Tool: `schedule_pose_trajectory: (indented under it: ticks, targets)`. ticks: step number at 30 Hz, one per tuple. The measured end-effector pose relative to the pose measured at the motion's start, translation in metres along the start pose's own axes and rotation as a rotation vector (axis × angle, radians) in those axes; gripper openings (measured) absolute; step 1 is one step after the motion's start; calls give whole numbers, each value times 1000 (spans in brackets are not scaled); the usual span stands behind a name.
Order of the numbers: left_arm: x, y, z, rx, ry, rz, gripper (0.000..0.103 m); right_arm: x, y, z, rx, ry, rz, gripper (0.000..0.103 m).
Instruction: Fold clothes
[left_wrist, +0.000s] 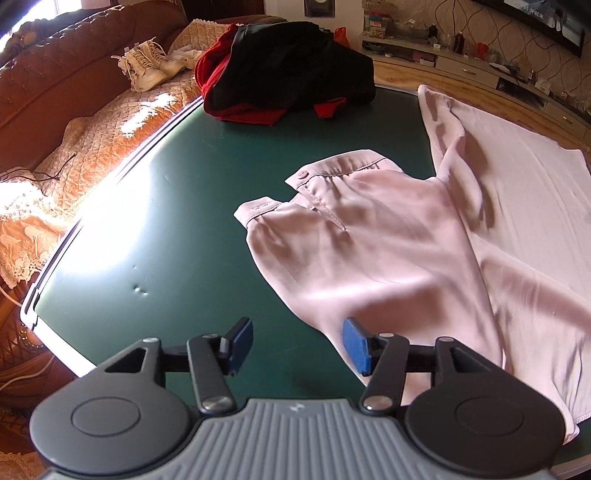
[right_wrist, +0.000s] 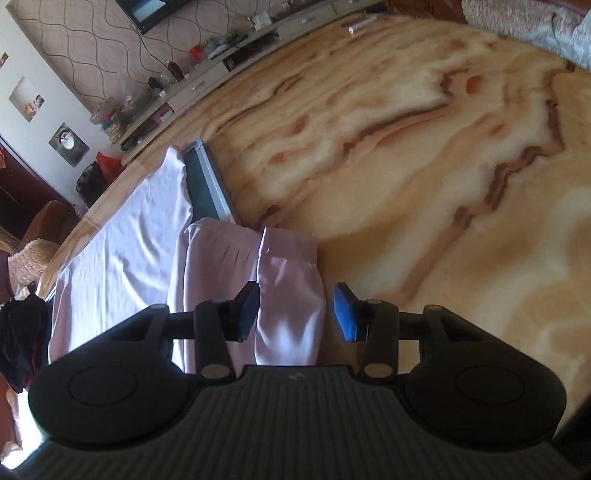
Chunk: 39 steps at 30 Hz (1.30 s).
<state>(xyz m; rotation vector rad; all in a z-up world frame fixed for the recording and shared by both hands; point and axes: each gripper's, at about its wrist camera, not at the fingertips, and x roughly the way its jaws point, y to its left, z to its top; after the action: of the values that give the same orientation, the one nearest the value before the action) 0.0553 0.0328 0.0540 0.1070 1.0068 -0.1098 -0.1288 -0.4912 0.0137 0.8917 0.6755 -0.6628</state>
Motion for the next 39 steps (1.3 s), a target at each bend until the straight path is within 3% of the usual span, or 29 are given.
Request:
schedule_pose_trajectory:
  ticks: [3,9,11,12,13,15,18,22,24,26,29,31,33,35,39]
  targets:
    - [2,-3,1,-11,8,-15,60,28,-7,6,50,21,7,52]
    - [13,-6,-1,-43,46,-28,62,48,-19,2,161,45,188,51]
    - [16,-6,-3,-55,51,-30,62,53,-17,4,147,50,184,48]
    - [16,-6,-4,-57,49,-27,63,55,-16,4,136,51,178,42]
    - [16,-7,-5,-55,47,-24,63,56,-13,5,114,46,159,24]
    - [15,-7,-6,-52,45,-21,64,56,-5,6,53,34,97,2]
    - [15,-7,-7,-51,43,-17,64,40,4,1,-9,-34,6,2]
    - [15,-9,-8,-34,36,-11,66,-15,5,-10,-65,-232,-159,2]
    - [15,-11,-8,-29,33,-7,67,-39,5,-20,-86,-287,-223,2]
    - [16,-11,-7,-27,31,-7,67,-53,4,-28,-101,-303,-278,5]
    - [16,-10,-7,-28,29,-8,68,-51,-1,-30,-108,-250,-308,14]
    - [16,-9,-8,-27,29,-10,68,-51,-5,-29,-95,-260,-323,24]
    - [15,-7,-8,-25,29,-11,68,-54,-12,-24,-61,-299,-297,38]
    - [16,-6,-7,-24,28,-10,70,-55,-16,-16,-71,-308,-215,42]
    - [17,-6,-6,-26,24,-6,71,-19,-9,7,-67,-99,-38,43]
